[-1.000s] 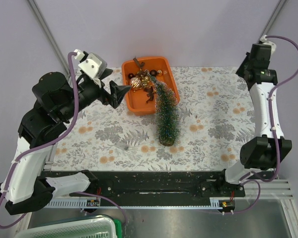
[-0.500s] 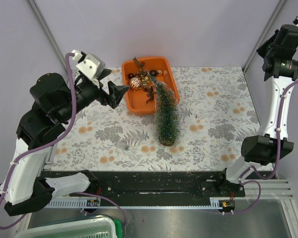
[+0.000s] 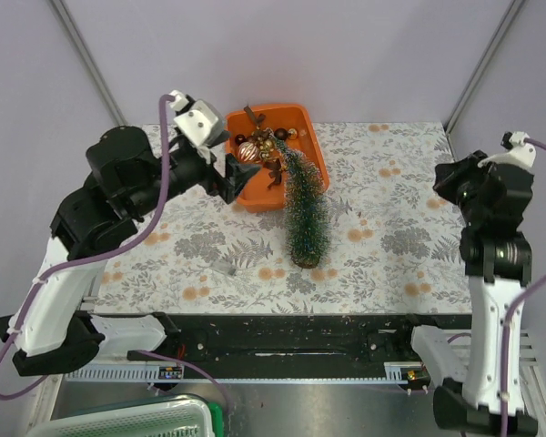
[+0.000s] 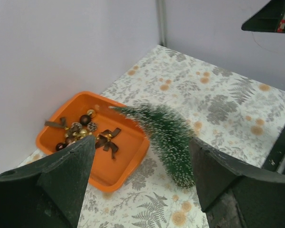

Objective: Decorate the small christmas tree

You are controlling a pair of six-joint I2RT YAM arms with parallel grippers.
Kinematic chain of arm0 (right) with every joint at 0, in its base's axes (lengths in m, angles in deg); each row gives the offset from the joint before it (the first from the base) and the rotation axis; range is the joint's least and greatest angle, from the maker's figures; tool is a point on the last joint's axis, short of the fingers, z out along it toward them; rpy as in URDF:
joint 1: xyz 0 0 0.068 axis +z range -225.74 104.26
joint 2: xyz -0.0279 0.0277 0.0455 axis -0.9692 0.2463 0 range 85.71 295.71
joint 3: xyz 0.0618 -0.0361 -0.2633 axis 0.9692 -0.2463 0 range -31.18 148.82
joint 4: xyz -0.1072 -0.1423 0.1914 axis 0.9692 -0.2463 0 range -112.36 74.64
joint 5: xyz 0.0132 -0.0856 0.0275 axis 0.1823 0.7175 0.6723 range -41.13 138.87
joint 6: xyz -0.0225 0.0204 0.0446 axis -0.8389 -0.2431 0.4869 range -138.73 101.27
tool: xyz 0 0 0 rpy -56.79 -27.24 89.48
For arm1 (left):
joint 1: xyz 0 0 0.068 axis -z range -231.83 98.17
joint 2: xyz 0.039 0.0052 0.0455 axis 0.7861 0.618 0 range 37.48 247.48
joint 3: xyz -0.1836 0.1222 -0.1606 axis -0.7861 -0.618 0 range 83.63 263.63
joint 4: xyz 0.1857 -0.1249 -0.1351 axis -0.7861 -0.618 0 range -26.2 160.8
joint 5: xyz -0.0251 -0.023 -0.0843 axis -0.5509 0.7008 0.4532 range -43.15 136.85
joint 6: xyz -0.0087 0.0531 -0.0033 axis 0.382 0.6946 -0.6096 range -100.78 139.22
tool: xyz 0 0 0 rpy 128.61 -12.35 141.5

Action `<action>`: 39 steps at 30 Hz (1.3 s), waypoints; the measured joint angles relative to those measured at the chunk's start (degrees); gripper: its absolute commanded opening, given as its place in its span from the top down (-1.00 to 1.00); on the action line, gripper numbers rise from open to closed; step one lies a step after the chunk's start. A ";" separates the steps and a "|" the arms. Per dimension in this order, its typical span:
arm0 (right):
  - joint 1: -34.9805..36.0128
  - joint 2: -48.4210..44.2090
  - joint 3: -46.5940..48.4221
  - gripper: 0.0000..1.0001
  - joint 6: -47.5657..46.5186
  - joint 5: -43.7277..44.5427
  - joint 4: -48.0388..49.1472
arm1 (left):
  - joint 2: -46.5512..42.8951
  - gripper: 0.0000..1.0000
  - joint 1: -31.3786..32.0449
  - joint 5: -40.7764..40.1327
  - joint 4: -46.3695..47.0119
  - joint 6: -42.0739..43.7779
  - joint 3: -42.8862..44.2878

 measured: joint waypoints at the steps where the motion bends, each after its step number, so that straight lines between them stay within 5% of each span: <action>1: 1.73 -3.06 0.00 1.00 -0.42 -1.60 -0.22 | 1.01 -0.67 1.49 -0.31 0.00 0.20 0.63; 7: 7.87 -16.59 -1.31 1.00 -4.39 -15.10 -2.29 | 7.74 -0.76 9.18 -1.31 0.48 0.35 3.04; 16: 13.20 -26.64 0.07 1.00 -11.91 -29.46 -9.18 | 14.38 -0.98 12.22 -0.37 4.20 -0.17 0.94; 23: 15.04 -27.12 7.93 1.00 -14.21 -6.38 -18.91 | 19.61 -0.98 16.90 -0.90 6.82 2.64 1.88; 30: 16.00 -16.50 4.55 1.00 -10.54 16.70 -21.90 | 22.51 -0.98 18.88 -2.14 6.97 4.55 2.19; 39: 16.09 -17.77 4.26 1.00 -10.67 23.65 -20.90 | 23.06 -0.98 19.06 -5.95 13.33 6.05 0.57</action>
